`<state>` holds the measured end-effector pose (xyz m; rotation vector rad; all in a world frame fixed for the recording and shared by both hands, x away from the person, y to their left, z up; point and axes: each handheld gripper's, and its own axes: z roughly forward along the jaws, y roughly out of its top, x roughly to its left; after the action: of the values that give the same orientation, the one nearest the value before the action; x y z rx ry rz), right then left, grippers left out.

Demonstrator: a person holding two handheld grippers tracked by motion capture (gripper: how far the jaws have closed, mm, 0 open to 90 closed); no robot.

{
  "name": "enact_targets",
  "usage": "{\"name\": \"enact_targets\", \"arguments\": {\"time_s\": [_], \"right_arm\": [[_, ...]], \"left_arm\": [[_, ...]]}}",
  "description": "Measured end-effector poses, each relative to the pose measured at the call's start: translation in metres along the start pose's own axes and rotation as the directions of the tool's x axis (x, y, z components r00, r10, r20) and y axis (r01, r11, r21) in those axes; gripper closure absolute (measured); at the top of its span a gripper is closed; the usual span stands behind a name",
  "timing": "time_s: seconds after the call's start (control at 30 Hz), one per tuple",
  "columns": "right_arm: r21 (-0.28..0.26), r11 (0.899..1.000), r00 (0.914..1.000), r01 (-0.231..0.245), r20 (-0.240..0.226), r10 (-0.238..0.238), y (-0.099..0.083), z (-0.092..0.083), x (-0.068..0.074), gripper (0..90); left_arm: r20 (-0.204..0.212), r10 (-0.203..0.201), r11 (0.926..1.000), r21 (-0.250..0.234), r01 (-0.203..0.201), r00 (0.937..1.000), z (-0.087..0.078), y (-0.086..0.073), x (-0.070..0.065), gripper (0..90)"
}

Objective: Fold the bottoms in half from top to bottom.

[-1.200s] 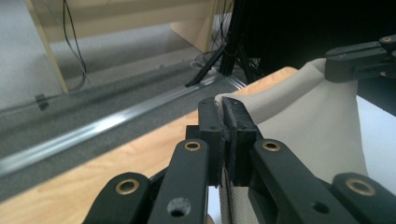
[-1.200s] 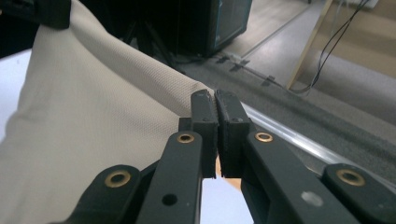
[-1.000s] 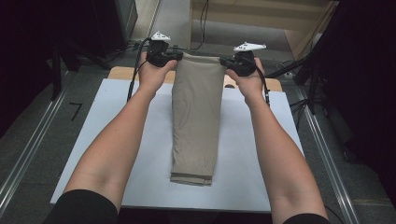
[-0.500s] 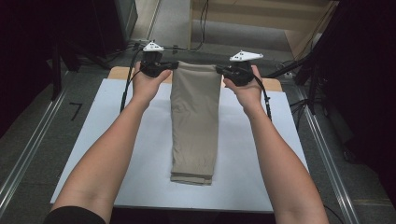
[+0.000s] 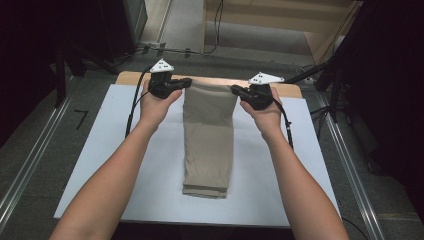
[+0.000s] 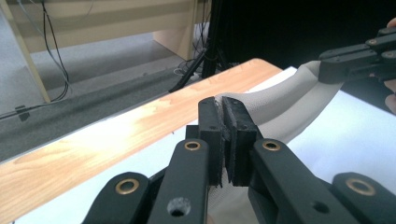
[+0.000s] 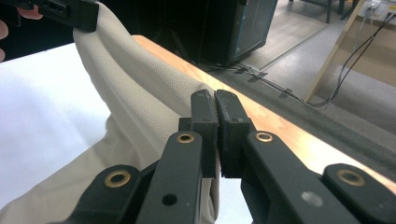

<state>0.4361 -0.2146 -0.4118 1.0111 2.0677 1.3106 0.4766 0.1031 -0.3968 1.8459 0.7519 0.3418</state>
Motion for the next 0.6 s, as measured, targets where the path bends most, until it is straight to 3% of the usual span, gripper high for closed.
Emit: {"name": "enact_targets", "arguments": {"time_s": [0.23, 0.6], "right_arm": [[-0.008, 1.0, 0.9999, 0.001, -0.012, -0.001, -0.016, -0.009, 0.011, 85.7], [-0.016, 1.0, 0.9997, 0.007, -0.024, -0.007, -0.034, -0.021, 0.029, 85.7]], "left_arm": [[0.015, 0.025, 0.9997, 0.007, -0.026, 0.9996, -0.009, -0.013, -0.012, 87.9], [0.039, 0.009, 0.9999, 0.006, -0.009, 0.9992, -0.021, -0.032, -0.024, 87.9]]}}
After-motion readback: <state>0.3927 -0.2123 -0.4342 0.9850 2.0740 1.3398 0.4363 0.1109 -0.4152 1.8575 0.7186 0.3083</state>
